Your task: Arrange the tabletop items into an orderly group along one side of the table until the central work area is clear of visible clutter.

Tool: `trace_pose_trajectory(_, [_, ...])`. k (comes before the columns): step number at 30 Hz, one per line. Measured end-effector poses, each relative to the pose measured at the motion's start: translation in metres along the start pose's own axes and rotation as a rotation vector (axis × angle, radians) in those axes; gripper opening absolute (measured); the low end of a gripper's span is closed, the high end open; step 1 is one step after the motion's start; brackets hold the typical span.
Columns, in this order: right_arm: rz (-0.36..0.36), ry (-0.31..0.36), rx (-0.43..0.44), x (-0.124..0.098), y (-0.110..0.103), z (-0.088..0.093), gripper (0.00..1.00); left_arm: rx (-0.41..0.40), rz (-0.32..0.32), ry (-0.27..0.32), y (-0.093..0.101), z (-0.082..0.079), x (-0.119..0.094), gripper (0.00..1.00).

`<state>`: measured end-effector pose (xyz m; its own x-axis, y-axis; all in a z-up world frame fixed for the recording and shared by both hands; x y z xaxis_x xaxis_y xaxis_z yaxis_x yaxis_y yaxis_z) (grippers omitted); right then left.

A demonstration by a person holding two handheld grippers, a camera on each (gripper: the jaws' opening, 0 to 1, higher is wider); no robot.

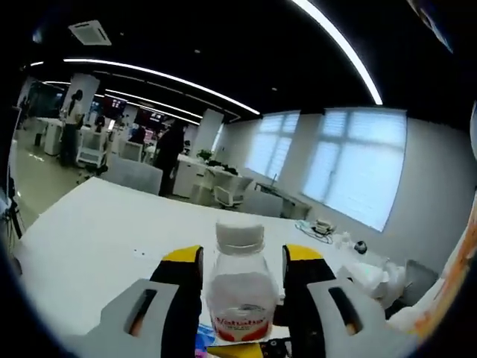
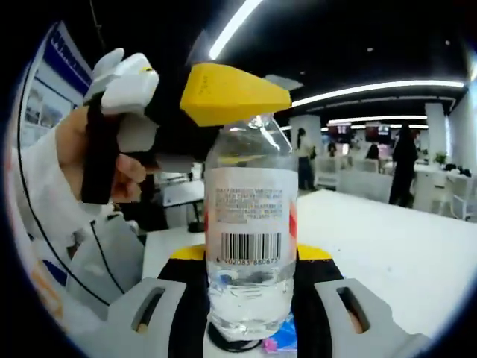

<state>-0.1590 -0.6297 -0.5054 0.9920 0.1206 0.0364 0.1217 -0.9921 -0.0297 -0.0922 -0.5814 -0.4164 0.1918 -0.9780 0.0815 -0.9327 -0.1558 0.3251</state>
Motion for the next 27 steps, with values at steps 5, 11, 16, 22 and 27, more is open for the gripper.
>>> trace_pose_trajectory(5, [-0.001,-0.002,-0.006,0.0,0.001,0.0,0.41,0.012,-0.021,0.005,-0.004,0.0,0.0,0.3])
trace_pose_trajectory(11, [-0.004,-0.037,-0.017,0.003,0.001,0.006,0.43,0.018,-0.02,-0.01,-0.003,0.004,-0.002,0.26])
trace_pose_trajectory(16, [-0.03,-0.098,-0.003,0.006,0.0,0.018,0.44,0.023,-0.022,-0.041,-0.009,0.013,-0.003,0.25])
trace_pose_trajectory(22, [-0.03,-0.16,0.09,-0.006,0.007,0.033,0.54,0.063,-0.062,-0.068,-0.041,0.018,-0.002,0.25])
trace_pose_trajectory(27, [0.026,-0.178,0.09,-0.028,0.025,0.039,0.58,0.131,-0.119,-0.092,-0.077,0.016,0.001,0.25])
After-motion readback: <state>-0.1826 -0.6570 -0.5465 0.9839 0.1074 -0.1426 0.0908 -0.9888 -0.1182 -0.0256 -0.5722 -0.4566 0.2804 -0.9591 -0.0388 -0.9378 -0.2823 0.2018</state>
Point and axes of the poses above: the point that each gripper's makers call its tool centre point, and the gripper's own axes: x roughly forward along the fingers, y roughly to its right, z roughly out of its underside, the point moved 7 cm from there along -x, roughly backward along the fingers, and after that the axes turned 11 degrees about y, right-handed, at the moved point
